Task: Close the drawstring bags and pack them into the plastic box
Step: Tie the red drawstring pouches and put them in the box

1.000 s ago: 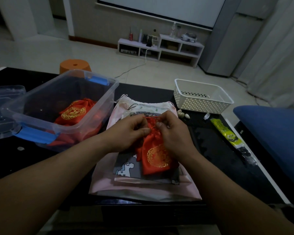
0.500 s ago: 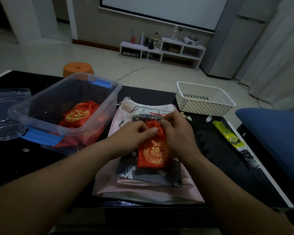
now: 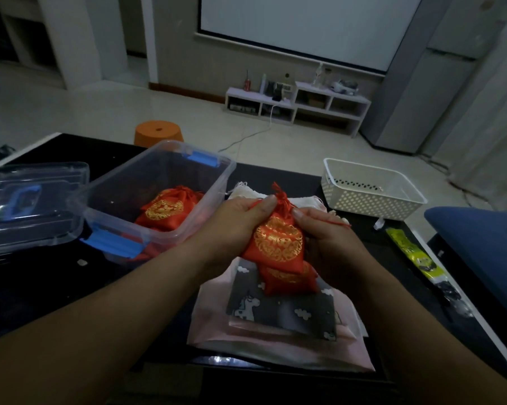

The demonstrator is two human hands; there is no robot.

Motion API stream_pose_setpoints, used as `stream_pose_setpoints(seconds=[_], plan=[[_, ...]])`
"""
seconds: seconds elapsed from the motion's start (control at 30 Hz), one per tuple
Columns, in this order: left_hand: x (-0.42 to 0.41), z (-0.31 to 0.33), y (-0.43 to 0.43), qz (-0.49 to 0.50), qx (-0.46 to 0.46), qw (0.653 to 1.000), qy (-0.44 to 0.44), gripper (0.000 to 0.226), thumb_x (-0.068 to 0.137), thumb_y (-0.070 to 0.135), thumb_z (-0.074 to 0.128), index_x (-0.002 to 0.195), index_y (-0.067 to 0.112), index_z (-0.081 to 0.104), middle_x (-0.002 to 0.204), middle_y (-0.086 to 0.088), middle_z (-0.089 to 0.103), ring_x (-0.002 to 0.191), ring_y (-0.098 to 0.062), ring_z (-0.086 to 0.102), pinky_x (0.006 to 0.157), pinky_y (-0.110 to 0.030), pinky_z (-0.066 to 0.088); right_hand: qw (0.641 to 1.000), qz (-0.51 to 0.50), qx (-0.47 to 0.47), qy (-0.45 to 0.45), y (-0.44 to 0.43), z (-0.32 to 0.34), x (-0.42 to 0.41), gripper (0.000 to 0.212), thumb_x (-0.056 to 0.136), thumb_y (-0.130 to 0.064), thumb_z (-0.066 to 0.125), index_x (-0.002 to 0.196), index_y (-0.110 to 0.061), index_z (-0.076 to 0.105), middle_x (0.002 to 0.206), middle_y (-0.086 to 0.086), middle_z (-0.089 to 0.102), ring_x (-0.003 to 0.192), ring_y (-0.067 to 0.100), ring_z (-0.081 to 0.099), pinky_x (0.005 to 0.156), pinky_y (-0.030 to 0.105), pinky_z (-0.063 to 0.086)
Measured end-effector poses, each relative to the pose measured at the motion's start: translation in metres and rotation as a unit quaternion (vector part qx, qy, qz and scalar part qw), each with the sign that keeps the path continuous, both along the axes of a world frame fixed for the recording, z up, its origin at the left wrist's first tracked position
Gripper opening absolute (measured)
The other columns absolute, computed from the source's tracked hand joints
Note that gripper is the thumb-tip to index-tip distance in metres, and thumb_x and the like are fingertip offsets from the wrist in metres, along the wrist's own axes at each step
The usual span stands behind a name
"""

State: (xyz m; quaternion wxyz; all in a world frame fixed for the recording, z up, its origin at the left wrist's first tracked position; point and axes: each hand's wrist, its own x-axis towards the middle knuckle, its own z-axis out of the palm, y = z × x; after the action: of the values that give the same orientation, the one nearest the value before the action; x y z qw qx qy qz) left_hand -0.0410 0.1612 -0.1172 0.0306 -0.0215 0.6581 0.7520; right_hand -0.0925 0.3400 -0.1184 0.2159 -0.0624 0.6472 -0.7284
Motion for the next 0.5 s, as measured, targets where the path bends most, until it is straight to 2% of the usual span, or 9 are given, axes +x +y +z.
stream_pose_setpoints(seconds=[0.1, 0.17, 0.27, 0.3, 0.37, 0.43, 0.5], plan=[[0.008, 0.013, -0.013, 0.046, -0.010, 0.999, 0.014, 0.032, 0.105, 0.037, 0.057, 0.115, 0.010, 0.071, 0.102, -0.012, 0.079, 0.095, -0.026, 0.077, 0.086, -0.043, 0.063, 1.000, 0.023, -0.004, 0.004, -0.019, 0.010, 0.005, 0.035, 0.092, -0.026, 0.065, 0.120, -0.006, 0.071, 0.117, 0.022, 0.075, 0.110, 0.037, 0.073, 0.098, 0.055, 0.057], [0.012, 0.021, -0.030, 0.093, -0.021, 0.994, 0.047, 0.024, 0.104, 0.030, 0.061, 0.115, 0.010, 0.069, 0.104, -0.014, 0.078, 0.097, -0.029, 0.076, 0.088, -0.047, 0.063, 0.999, 0.025, 0.003, 0.030, -0.036, 0.021, 0.005, 0.037, 0.088, -0.029, 0.066, 0.117, -0.005, 0.071, 0.113, 0.025, 0.074, 0.103, 0.035, 0.073, 0.094, 0.053, 0.056], [0.014, 0.039, -0.066, 0.181, -0.021, 0.979, 0.094, 0.015, 0.103, 0.021, 0.063, 0.118, 0.017, 0.065, 0.108, -0.010, 0.074, 0.088, -0.017, 0.076, 0.076, -0.036, 0.064, 0.997, 0.012, -0.002, 0.071, -0.073, 0.035, -0.007, 0.019, 0.094, -0.026, 0.068, 0.101, -0.011, 0.076, 0.098, 0.026, 0.065, 0.087, 0.037, 0.059, 0.074, 0.045, 0.052], [0.016, 0.044, -0.082, 0.223, -0.031, 0.969, 0.102, 0.015, 0.103, 0.020, 0.063, 0.118, 0.020, 0.063, 0.110, -0.009, 0.072, 0.085, -0.014, 0.076, 0.071, -0.033, 0.064, 0.996, 0.006, 0.010, 0.094, -0.091, 0.038, -0.013, 0.016, 0.098, -0.025, 0.067, 0.097, -0.013, 0.077, 0.096, 0.024, 0.064, 0.088, 0.036, 0.056, 0.073, 0.046, 0.049], [0.016, 0.048, -0.117, 0.314, -0.039, 0.943, 0.102, 0.014, 0.102, 0.019, 0.063, 0.115, 0.023, 0.062, 0.112, -0.010, 0.071, 0.082, -0.018, 0.073, 0.066, -0.034, 0.063, 0.992, -0.005, 0.032, 0.125, -0.126, 0.044, -0.026, 0.018, 0.103, -0.024, 0.063, 0.096, -0.014, 0.076, 0.093, 0.018, 0.068, 0.089, 0.034, 0.060, 0.077, 0.049, 0.051], [0.018, 0.049, -0.146, 0.389, -0.032, 0.916, 0.088, 0.011, 0.101, 0.016, 0.059, 0.106, 0.025, 0.061, 0.110, -0.013, 0.070, 0.083, -0.020, 0.068, 0.063, -0.034, 0.058, 0.990, -0.012, 0.048, 0.132, -0.159, 0.049, -0.036, 0.018, 0.105, -0.022, 0.060, 0.105, -0.009, 0.072, 0.095, 0.016, 0.072, 0.086, 0.031, 0.067, 0.077, 0.047, 0.059], [0.018, 0.047, -0.166, 0.430, -0.017, 0.899, 0.083, 0.009, 0.101, 0.015, 0.056, 0.102, 0.023, 0.059, 0.105, -0.013, 0.070, 0.079, -0.018, 0.066, 0.066, -0.033, 0.054, 0.989, -0.013, 0.070, 0.126, -0.188, 0.049, -0.042, 0.015, 0.106, -0.020, 0.059, 0.105, -0.009, 0.068, 0.093, 0.014, 0.072, 0.076, 0.025, 0.069, 0.060, 0.036, 0.060]])
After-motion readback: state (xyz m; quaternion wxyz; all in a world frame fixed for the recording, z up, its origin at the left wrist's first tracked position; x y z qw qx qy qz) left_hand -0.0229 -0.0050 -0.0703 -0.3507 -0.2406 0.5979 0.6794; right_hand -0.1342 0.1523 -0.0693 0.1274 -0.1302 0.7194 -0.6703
